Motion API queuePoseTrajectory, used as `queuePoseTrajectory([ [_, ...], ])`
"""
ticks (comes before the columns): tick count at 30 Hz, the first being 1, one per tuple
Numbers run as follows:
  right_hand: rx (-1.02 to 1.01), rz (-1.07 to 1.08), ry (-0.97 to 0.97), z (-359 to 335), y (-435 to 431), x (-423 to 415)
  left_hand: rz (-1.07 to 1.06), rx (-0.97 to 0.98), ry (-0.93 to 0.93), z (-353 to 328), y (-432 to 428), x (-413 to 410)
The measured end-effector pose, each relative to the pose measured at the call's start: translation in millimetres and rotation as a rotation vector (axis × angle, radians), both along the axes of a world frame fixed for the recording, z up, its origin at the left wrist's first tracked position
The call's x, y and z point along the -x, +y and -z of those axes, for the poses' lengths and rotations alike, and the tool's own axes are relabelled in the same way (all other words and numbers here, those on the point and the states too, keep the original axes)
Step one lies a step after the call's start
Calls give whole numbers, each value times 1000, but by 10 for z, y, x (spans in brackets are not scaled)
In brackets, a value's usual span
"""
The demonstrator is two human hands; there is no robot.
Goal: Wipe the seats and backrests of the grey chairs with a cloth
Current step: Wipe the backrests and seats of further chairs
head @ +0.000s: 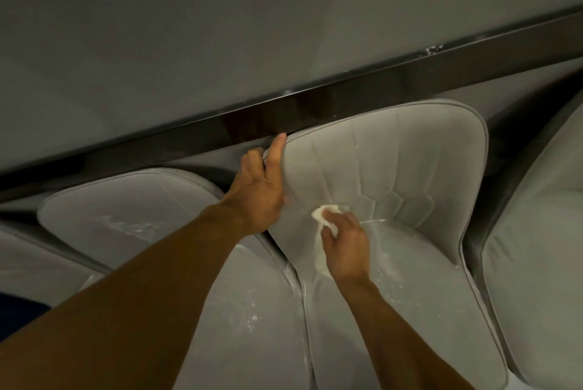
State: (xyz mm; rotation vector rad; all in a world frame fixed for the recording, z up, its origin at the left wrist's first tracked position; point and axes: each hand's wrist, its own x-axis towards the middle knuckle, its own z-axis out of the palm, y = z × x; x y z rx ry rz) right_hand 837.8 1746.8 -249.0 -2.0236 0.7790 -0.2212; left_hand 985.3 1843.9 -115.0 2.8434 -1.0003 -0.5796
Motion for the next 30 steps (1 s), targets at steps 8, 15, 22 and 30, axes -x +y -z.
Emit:
queuePoseTrajectory([
  [8, -114, 402, -284, -1052, -364, -472, -44, 22, -30, 12, -17, 22],
  [15, -217, 210, -216, -701, -225, -310, -66, 33, -8, -38, -35, 15],
  [22, -262, 634, -317, -934, -92, -358, 28, 88, -36, 35, 83, -42],
  [30, -364, 696, -224, -348, 821, -642, 169, 173, 161, -41, 185, -161],
])
